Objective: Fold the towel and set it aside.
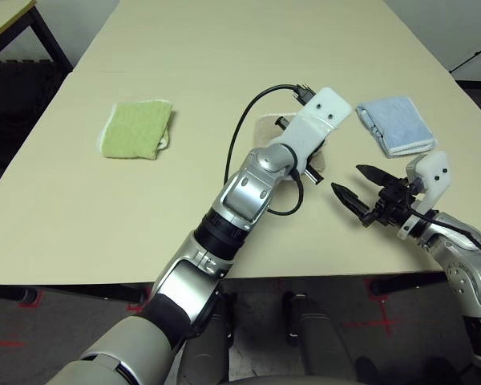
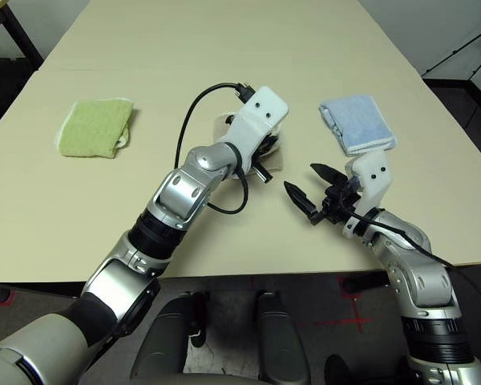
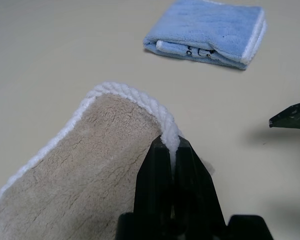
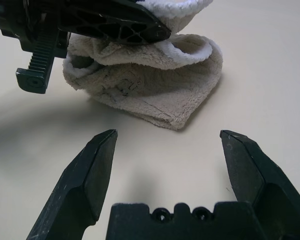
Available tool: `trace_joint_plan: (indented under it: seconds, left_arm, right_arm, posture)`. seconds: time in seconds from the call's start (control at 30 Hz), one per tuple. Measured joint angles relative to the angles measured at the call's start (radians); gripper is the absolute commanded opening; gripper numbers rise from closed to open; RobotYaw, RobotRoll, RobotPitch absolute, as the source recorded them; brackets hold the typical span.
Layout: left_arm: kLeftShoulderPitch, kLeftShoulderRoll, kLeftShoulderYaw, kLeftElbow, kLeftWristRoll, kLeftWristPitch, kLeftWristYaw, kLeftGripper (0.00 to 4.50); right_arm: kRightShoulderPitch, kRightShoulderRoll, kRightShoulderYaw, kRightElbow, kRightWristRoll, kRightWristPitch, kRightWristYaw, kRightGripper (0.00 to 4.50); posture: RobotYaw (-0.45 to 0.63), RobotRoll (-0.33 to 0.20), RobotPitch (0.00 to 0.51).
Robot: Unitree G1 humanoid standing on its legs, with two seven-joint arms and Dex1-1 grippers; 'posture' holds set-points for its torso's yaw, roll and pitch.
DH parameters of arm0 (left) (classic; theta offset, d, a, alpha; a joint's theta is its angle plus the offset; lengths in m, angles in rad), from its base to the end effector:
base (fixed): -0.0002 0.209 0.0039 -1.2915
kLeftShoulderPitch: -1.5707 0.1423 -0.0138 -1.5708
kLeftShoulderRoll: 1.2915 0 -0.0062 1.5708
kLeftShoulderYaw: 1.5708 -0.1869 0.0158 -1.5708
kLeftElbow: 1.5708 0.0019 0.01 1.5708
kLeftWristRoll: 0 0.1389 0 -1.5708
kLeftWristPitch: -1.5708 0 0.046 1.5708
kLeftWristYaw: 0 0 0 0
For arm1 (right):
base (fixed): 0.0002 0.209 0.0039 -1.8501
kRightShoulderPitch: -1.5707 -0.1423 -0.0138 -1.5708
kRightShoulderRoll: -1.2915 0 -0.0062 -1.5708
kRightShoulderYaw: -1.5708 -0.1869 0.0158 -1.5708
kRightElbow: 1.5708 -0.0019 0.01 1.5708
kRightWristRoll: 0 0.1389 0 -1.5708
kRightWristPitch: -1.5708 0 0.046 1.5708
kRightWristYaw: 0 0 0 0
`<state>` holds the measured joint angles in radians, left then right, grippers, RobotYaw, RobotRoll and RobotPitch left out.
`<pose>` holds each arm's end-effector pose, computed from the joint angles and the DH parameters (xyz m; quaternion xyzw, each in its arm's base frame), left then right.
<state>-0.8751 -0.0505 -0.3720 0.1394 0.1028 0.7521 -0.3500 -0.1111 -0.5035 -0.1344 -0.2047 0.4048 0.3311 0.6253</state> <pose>0.2929 0.0139 0.1929 0.2067 0.0326 -0.3711 0.9047 0.2202 -0.2431 0.1195 -0.0524 0.0064 0.2960 0.9537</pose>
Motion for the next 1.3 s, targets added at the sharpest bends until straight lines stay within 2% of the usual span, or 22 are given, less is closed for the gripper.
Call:
trace_joint_plan:
  seconds: [0.1, 0.13, 0.2, 0.47, 0.5, 0.63, 0.8, 0.93, 1.07, 1.17, 1.27, 1.3]
  left_arm:
    - [0.03, 0.003, -0.005, 0.024, 0.004, -0.009, 0.001, 0.03]
    - [0.043, 0.007, -0.012, 0.04, 0.008, -0.011, 0.002, 0.55]
    - [0.062, 0.011, -0.022, 0.056, 0.013, -0.018, 0.002, 1.11]
    - [0.066, -0.013, -0.013, 0.076, 0.013, -0.039, 0.014, 4.31]
    - [0.066, -0.022, 0.0, 0.076, 0.006, -0.039, 0.014, 4.45]
    - [0.065, -0.051, 0.063, 0.058, -0.043, -0.021, 0.015, 4.45]
    - [0.049, -0.058, 0.185, -0.033, -0.154, 0.068, 0.009, 4.45]
    - [-0.009, -0.054, 0.285, -0.093, -0.238, 0.093, 0.009, 4.45]
    - [-0.022, -0.005, 0.352, -0.105, -0.283, 0.073, 0.007, 4.45]
    - [-0.004, 0.078, 0.375, -0.102, -0.286, 0.04, 0.004, 4.45]
    - [0.044, 0.14, 0.405, -0.092, -0.286, 0.009, 0.005, 4.5]
    - [0.06, 0.152, 0.409, -0.09, -0.286, 0.003, 0.005, 4.5]
  right_arm:
    - [0.001, 0.0, 0.0, 0.0, 0.0, 0.0, 0.0, 4.5]
    - [0.001, 0.0, 0.0, 0.0, -0.001, 0.0, 0.0, 4.5]
    - [0.004, 0.0, 0.0, 0.0, -0.001, 0.0, 0.0, 4.5]
    - [0.009, 0.0, 0.0, -0.01, -0.001, 0.0, 0.0, 4.5]
    - [0.01, 0.0, 0.0, -0.01, -0.001, 0.0, 0.0, 4.5]
    - [0.012, -0.001, 0.0, -0.01, -0.001, 0.0, 0.001, 4.5]
    - [0.0, -0.004, 0.0, -0.01, 0.001, 0.0, 0.009, 4.5]
    - [-0.068, 0.011, -0.005, -0.011, 0.022, 0.005, -0.007, 4.5]
    - [-0.152, 0.062, -0.013, -0.013, 0.046, 0.035, -0.068, 4.5]
    - [-0.212, 0.102, -0.01, -0.01, 0.045, 0.066, -0.122, 4.5]
    - [-0.268, 0.13, 0.005, 0.01, 0.012, 0.082, -0.186, 3.89]
    - [-0.276, 0.134, 0.013, 0.018, -0.005, 0.083, -0.203, 3.54]
  posture:
    - [-0.08, 0.0, 0.199]
    - [-0.08, 0.0, 0.199]
    - [-0.08, 0.0, 0.199]
    - [-0.07, 0.0, 0.2]
    - [-0.07, 0.0, 0.2]
    - [-0.06, 0.0, 0.196]
    - [-0.04, 0.0, 0.188]
    - [-0.01, 0.0, 0.177]
    - [0.02, 0.0, 0.164]
    - [0.03, 0.0, 0.158]
    - [0.05, 0.0, 0.153]
    - [0.06, 0.0, 0.15]
